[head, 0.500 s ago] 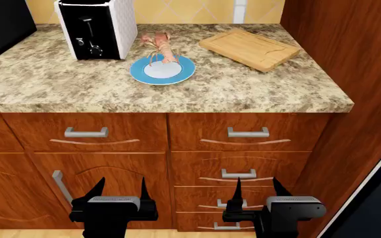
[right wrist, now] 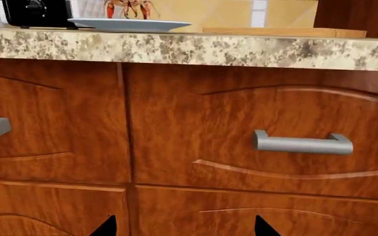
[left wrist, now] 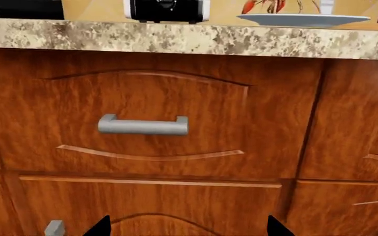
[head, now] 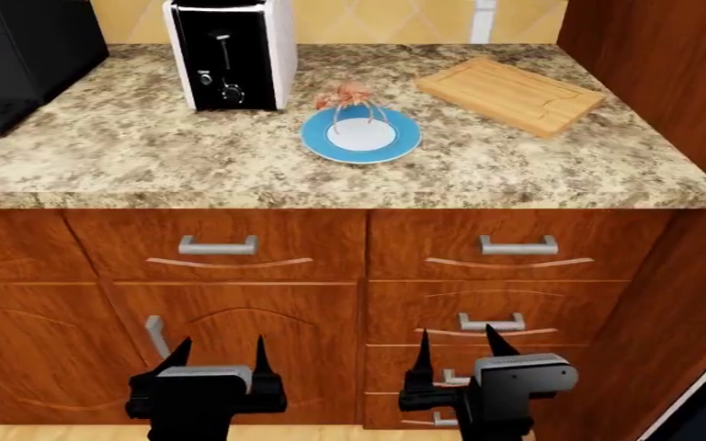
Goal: Pick the lobster from the plate and place it on the cutting board. Then pick the condiment bottle from the cabinet and place it next to the cutting board.
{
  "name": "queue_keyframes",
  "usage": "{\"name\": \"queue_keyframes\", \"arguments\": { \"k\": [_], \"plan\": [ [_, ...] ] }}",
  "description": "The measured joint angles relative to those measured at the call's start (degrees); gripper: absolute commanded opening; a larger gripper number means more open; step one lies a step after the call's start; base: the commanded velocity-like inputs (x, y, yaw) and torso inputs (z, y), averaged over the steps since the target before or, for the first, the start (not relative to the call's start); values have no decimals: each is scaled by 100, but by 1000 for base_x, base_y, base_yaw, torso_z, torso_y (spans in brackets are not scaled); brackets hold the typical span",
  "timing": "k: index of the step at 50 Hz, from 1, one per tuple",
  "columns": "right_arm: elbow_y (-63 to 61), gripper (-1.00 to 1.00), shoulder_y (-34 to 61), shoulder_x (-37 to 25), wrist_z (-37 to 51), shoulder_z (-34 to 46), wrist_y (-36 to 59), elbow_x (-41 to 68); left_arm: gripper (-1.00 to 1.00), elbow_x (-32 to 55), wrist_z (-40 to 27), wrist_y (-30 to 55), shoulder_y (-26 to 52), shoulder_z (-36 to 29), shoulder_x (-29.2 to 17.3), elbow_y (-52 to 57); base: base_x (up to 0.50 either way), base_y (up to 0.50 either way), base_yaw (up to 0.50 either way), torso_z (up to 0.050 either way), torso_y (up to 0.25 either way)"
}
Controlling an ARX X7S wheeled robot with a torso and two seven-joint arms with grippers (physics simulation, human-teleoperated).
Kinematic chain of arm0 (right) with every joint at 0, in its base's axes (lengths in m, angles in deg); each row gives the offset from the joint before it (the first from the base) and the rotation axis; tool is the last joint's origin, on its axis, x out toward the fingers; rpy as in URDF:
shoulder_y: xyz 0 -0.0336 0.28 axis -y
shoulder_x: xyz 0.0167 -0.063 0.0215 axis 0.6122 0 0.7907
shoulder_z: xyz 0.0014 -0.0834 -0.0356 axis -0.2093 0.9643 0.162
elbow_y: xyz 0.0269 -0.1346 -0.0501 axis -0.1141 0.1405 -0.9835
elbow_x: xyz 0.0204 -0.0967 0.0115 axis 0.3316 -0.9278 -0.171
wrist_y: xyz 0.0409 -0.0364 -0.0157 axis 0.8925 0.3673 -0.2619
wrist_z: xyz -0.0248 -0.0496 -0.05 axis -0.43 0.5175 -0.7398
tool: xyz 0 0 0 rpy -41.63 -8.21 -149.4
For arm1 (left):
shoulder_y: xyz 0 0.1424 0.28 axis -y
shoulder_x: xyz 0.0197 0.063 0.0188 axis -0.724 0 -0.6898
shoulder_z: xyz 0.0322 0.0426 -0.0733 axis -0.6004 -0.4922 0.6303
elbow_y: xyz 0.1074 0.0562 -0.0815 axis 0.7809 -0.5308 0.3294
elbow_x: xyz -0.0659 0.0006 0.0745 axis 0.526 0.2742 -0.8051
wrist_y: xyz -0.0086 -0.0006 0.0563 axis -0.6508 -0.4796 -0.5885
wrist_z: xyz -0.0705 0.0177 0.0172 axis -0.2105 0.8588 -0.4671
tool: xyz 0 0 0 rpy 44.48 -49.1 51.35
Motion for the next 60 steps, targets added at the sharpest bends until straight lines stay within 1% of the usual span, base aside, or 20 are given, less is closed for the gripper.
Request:
{"name": "queue_keyframes", "arguments": {
  "k": [8, 16, 19, 22, 26, 30, 35, 40, 45, 50, 56, 60],
  "plan": [
    [20, 100, 12, -67, 77, 108, -8, 47, 100, 90, -65, -1, 5, -64, -67, -19, 0, 500, 0, 0, 0],
    [-35, 100, 25, -121, 176, 207, 74, 32, 100, 196, -128, 118, 20, -118, -132, 7, 0, 0, 0, 0, 0],
    [-135, 100, 36, -148, 180, 213, 174, 96, 100, 227, -127, 299, 54, -165, -188, 99, 0, 0, 0, 0, 0],
    [-419, 100, 52, -203, 148, 194, 476, 251, 100, 245, -51, 599, 151, -253, -317, 293, 0, 0, 0, 0, 0],
    [-1048, 100, 163, -353, 109, 107, 1244, 569, 100, 333, 170, 1226, 477, -362, -589, 660, 0, 0, 0, 0, 0],
    [-1835, 100, 498, -594, 114, -47, 2368, 966, 100, 489, 479, 1931, 1054, -400, -937, 986, 0, 0, 0, 0, 0],
    [-2702, 100, 1213, -958, 108, -197, 3883, 1444, 100, 701, 911, 2697, 1878, -393, -1405, 1255, 0, 0, 0, 0, 0],
    [-3329, 100, 2035, -1236, 40, -441, 5319, 1966, 100, 870, 1298, 3260, 2722, -321, -1846, 1253, 0, 0, 0, 0, 0],
    [-3727, 100, 2783, -1417, -55, -742, 6550, 2457, 100, 945, 1577, 3502, 3510, -212, -2173, 937, 0, 0, 0, 0, 0],
    [-3923, 100, 3403, -1591, -149, -969, 7440, 2832, 100, 922, 1821, 3532, 4146, -180, -2464, 520, 0, 0, 0, 0, 0],
    [-3925, 100, 4130, -1840, -218, -974, 8126, 3128, 100, 840, 2025, 3526, 4769, -174, -2782, 95, 8, 0, 0, 0, 0],
    [-3842, 100, 4535, -1999, -195, -924, 8427, 3320, 100, 776, 2140, 3509, 5145, -191, -2961, -219, 472, 0, 0, 0, 0]
  ]
}}
